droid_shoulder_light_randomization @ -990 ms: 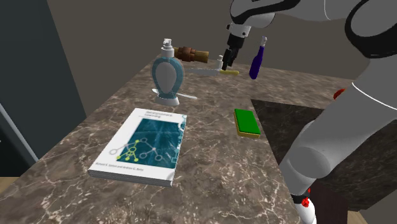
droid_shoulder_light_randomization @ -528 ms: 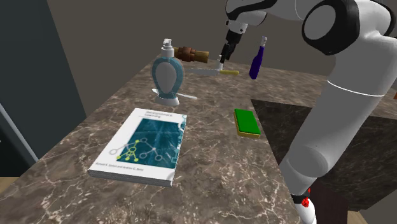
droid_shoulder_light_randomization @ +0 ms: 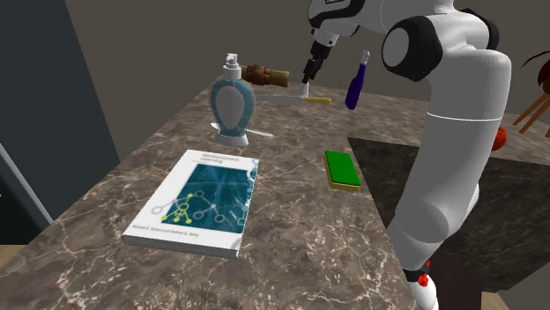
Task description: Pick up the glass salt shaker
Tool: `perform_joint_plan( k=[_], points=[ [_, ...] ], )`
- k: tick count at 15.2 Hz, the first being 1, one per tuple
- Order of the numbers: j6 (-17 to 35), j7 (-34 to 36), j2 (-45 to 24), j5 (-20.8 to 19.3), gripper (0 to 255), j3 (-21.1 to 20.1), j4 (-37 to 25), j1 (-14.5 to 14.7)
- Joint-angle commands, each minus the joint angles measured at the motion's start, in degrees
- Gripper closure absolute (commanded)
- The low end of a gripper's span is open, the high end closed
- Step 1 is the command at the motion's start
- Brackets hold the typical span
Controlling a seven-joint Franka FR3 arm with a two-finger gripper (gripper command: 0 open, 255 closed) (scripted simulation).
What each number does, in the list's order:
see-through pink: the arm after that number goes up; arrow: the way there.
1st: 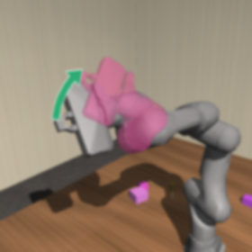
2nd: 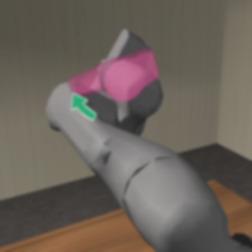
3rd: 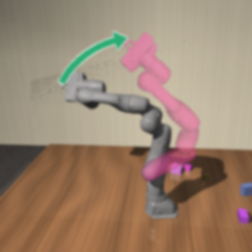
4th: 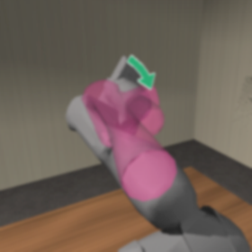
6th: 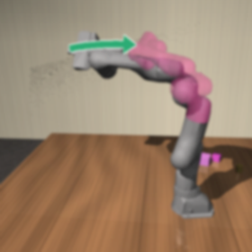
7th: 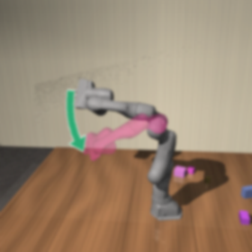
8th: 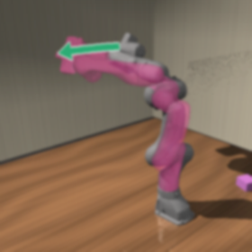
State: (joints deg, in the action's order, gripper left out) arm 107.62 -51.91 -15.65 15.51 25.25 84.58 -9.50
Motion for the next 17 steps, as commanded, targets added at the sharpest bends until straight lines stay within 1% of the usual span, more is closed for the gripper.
perform_joint_plan(
  k=[1,4,6,7,16,17],
  points=[
    [1.32,-0.31,-0.30,0.24,0,-0.08,1.01,0.00],
    [4.03,-0.78,-0.29,0.44,0,-0.19,3.76,0.22],
    [4.03,-0.78,-0.29,0.43,0,-0.19,3.77,0.22],
    [4.07,-0.78,-0.29,0.44,255,-0.19,3.82,0.23],
    [4.02,-0.78,-0.29,0.44,255,-0.19,3.76,0.22],
    [3.28,-0.64,-0.27,0.37,255,-0.15,3.03,0.17]
  ],
)
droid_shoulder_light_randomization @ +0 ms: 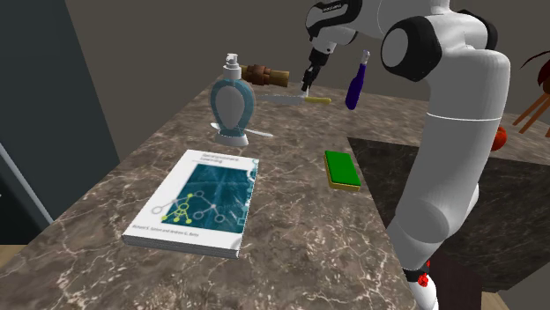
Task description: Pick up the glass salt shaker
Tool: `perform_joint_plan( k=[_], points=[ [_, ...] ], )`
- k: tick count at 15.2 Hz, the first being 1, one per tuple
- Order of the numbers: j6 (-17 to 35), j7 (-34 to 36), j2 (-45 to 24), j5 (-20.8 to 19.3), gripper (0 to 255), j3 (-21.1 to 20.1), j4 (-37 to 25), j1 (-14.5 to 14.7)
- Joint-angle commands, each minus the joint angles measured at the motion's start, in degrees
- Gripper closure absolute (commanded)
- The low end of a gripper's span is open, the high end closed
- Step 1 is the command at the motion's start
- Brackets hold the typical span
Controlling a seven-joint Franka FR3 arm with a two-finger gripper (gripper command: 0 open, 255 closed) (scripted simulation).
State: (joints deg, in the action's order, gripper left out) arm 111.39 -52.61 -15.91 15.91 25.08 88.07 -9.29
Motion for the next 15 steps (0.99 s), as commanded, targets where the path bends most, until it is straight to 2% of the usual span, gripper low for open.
perform_joint_plan(
  k=[1,15],
  points=[
    [-1.25,0.18,-0.02,-0.08,255,0.05,-1.24,-0.11],
    [-11.97,1.62,-1.57,0.11,255,0.35,-13.52,-1.53]
  ],
)
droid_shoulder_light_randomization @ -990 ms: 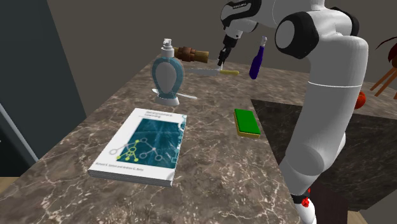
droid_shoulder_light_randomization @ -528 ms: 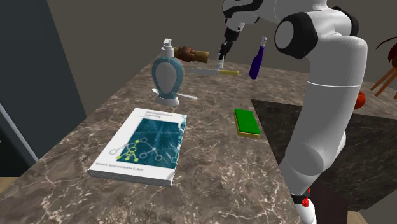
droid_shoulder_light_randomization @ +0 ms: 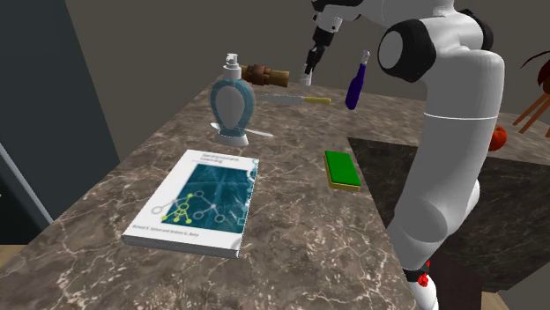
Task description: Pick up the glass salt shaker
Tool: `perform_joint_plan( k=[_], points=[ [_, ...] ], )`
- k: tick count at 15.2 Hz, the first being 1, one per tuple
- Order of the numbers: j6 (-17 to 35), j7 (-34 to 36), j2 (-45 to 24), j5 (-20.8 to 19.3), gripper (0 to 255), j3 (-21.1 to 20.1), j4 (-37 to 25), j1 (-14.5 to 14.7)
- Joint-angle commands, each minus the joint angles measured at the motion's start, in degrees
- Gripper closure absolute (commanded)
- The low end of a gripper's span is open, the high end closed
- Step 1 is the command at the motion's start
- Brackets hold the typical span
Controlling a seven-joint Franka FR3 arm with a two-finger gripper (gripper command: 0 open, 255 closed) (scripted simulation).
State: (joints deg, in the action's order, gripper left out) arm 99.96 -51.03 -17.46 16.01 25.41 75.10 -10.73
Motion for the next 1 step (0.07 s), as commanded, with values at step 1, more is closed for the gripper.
perform_joint_plan(
  k=[1],
  points=[
    [-0.55,0.04,-0.04,0.01,255,0.02,-0.57,-0.09]
  ],
)
